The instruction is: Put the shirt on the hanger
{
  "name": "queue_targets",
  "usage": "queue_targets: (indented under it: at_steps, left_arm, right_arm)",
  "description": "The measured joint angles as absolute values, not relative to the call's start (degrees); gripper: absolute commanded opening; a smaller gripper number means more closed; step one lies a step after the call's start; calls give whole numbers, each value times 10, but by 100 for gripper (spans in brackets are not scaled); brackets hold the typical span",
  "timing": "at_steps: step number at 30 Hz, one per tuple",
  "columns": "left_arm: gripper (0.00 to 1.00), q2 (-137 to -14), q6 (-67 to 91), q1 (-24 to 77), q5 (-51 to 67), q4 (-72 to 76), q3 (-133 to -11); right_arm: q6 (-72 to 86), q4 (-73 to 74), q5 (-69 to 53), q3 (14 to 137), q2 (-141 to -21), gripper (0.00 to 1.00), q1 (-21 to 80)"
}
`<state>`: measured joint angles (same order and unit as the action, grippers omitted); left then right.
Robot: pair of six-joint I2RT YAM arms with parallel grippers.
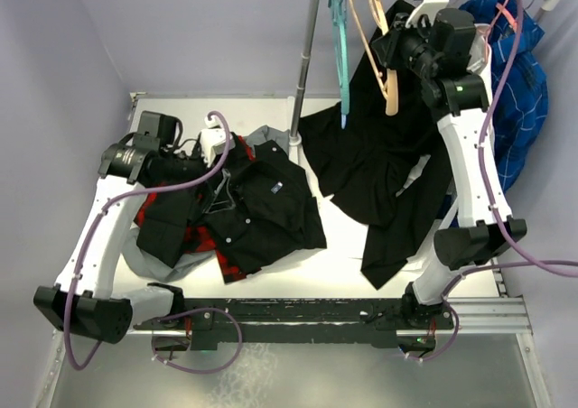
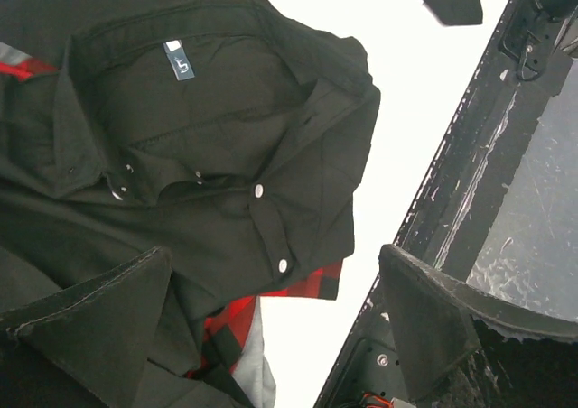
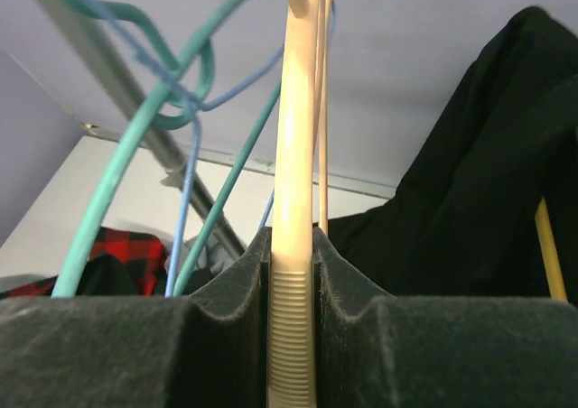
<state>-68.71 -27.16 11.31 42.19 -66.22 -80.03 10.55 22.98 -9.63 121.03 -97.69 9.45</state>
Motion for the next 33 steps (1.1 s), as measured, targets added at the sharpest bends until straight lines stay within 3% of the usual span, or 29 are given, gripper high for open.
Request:
queue_targets:
  at_steps: [3, 7, 8, 19, 27, 33]
  left_arm:
    - [96, -726, -271, 129, 412, -664, -814]
    - [73, -792, -261, 179, 353, -632, -822]
    - [72, -807, -258, 190, 336, -621, -822]
    - [79, -891, -235, 207, 211, -549, -828]
    - [74, -898, -231, 209, 187, -531, -827]
    - [74, -927, -231, 232, 170, -529, -826]
  right_arm:
    - [106, 241, -96, 1208, -950, 0, 95]
    - [109, 244, -96, 1189, -906, 0, 95]
    - [110, 239, -96, 1177, -893, 0, 95]
    - [133, 211, -84, 864, -622, 0, 95]
    - [184, 245, -118, 667, -435, 0, 95]
    - [234, 317, -184, 604, -256, 0, 95]
